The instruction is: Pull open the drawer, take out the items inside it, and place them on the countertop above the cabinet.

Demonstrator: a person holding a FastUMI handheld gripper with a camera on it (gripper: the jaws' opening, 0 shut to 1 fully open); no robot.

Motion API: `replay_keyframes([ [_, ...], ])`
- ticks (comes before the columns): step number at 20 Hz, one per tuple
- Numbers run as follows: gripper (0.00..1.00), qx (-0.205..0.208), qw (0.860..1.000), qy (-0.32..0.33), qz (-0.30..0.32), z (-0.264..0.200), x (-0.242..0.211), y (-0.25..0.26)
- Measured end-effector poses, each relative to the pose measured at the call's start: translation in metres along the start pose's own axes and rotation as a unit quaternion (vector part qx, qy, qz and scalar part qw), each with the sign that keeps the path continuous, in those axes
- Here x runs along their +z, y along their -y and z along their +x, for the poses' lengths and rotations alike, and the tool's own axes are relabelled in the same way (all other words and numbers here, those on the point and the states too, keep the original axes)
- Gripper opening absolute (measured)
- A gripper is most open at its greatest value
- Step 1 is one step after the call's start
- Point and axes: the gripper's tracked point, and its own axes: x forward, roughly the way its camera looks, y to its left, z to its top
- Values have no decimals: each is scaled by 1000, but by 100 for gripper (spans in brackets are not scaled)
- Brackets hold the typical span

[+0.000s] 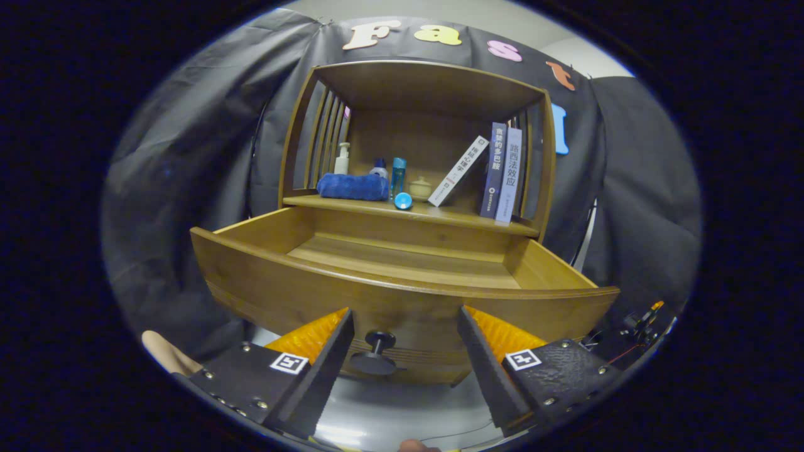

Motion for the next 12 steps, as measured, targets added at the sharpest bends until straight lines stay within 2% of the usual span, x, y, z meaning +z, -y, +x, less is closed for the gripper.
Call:
replay_keyframes([
  [3,98,-24,1000,0,15,9,3,5],
  [5,98,-15,999,-8,30,15,3,2],
  [12,98,-9,1000,-1,26,25,10,8],
])
